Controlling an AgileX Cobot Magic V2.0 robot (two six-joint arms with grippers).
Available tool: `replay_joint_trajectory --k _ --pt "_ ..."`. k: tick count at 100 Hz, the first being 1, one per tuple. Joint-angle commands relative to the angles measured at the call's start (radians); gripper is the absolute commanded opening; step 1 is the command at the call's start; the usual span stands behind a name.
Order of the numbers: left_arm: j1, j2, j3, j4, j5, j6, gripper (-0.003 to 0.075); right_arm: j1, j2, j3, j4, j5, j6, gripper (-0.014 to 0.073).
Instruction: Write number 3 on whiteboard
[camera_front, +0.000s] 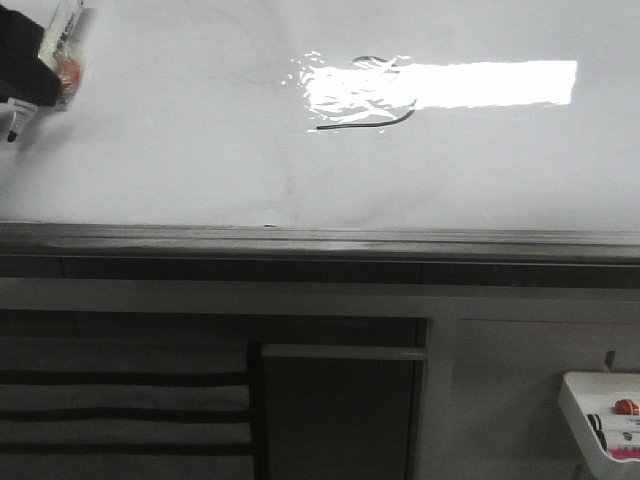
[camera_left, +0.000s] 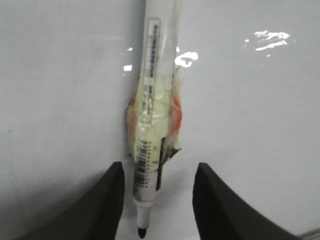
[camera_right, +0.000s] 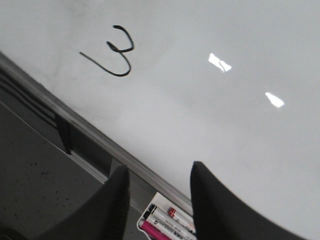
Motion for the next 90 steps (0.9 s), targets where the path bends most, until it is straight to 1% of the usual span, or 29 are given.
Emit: replay_joint_trajectory --k 1,16,25,31,36,37,43,53,63,71,78,85,90 --pt "0.001 -0.09 -0.034 0.012 -0.008 -0.003 0.0296 -0.026 -0.049 -0.022 -0.059 -0.026 0.142 0.0252" --pt "0.001 -0.257 -0.034 0.117 0.142 -0.005 0.0296 -0.033 -0.143 0.053 -0.05 -0.081 0.253 0.0252" --pt "0.001 -0.363 -0.032 0.124 0.189 -0.045 0.0296 -0.033 -0.196 0.127 -0.017 -0.121 0.27 0.0252" --pt "0.001 -0.423 -0.025 0.155 0.204 -0.07 0.0296 -0.033 -0.24 0.175 -0.015 -0.156 0.304 0.025" --pt "0.001 -0.473 -0.016 0.187 0.211 -0.121 0.0296 -0.033 -0.274 0.222 -0.015 -0.194 0.325 0.0235" --pt "0.001 -0.493 -0.011 0.2 0.213 -0.148 0.0296 -0.033 -0.283 0.233 -0.015 -0.204 0.33 0.0222" --pt "0.001 -0.537 0.009 0.273 0.229 -0.213 0.0296 -0.033 -0.318 0.275 -0.015 -0.243 0.347 0.0177" --pt "0.001 -0.607 0.05 0.445 0.298 -0.393 0.0296 -0.033 -0.365 0.339 -0.015 -0.288 0.349 0.0047" --pt "0.001 -0.655 0.085 0.624 0.362 -0.565 0.0296 -0.033 -0.391 0.377 -0.015 -0.298 0.349 -0.008" --pt "0.001 -0.687 0.106 0.721 0.389 -0.686 0.0295 -0.033 -0.397 0.387 -0.015 -0.295 0.349 -0.0079" --pt "0.001 -0.707 0.113 0.771 0.411 -0.738 0.0286 -0.033 -0.397 0.387 -0.015 -0.3 0.349 -0.0079" --pt "0.001 -0.723 0.115 0.825 0.419 -0.799 0.0239 -0.033 -0.397 0.387 -0.015 -0.305 0.349 -0.0079" --pt "0.001 -0.733 0.115 0.853 0.419 -0.836 0.0173 -0.033 -0.397 0.387 -0.015 -0.301 0.349 -0.0079"
